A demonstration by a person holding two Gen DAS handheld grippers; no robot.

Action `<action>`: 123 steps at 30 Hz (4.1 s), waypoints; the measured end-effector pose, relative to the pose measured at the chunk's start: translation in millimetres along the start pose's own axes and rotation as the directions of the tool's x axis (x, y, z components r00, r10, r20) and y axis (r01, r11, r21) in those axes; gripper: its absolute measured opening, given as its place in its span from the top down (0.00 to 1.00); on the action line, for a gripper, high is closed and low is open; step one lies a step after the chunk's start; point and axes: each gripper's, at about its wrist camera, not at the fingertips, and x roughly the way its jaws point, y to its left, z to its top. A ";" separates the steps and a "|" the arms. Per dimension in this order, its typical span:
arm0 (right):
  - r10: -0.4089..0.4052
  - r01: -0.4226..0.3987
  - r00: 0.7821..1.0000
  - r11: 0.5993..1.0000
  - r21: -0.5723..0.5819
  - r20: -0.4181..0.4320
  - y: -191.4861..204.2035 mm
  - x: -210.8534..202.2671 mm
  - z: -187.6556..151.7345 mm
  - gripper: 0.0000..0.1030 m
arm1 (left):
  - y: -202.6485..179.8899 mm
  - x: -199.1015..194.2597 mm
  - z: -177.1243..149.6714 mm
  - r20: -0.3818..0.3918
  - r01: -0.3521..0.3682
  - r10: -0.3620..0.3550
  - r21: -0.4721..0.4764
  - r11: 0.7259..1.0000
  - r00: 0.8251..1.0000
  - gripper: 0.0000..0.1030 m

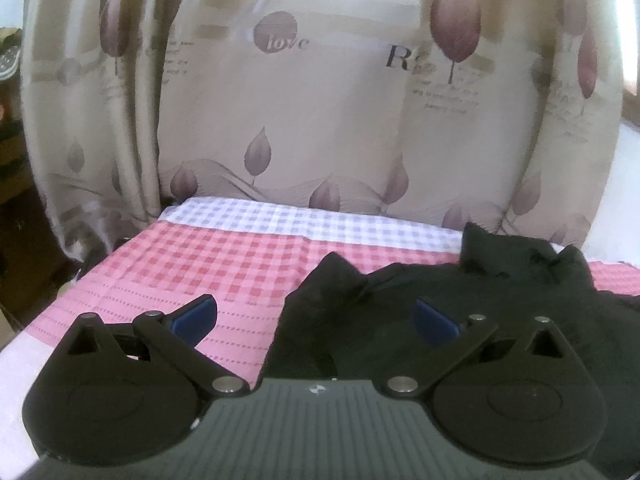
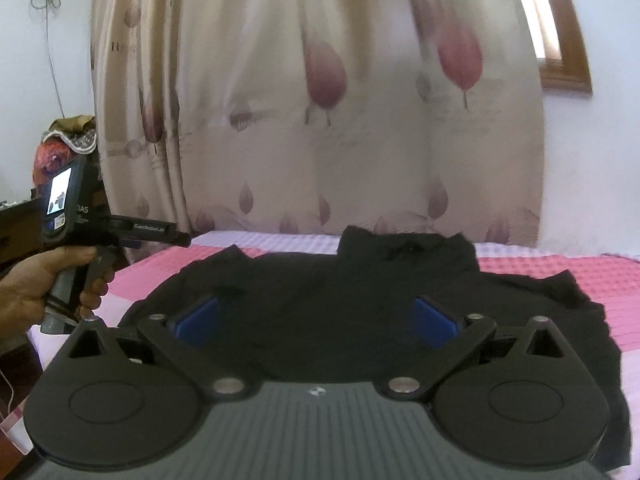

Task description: Fold large clothes

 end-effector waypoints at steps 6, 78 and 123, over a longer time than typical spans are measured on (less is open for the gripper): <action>-0.036 0.034 0.997 0.999 -0.029 -0.074 14.3 28.1 -2.6 0.00 | 8.7 12.4 -3.5 -0.023 -0.005 0.005 0.000 1.000 1.000 0.00; -0.107 0.096 0.982 0.992 -0.079 -0.153 -27.0 104.4 -4.1 0.87 | 79.7 158.3 -34.3 -0.244 0.814 -0.844 -0.239 0.529 0.477 0.65; 0.246 -0.158 0.969 0.731 0.664 -0.040 -160.7 38.6 -73.0 0.93 | -345.6 39.0 21.4 -0.366 0.771 -0.873 -0.433 0.467 0.323 0.77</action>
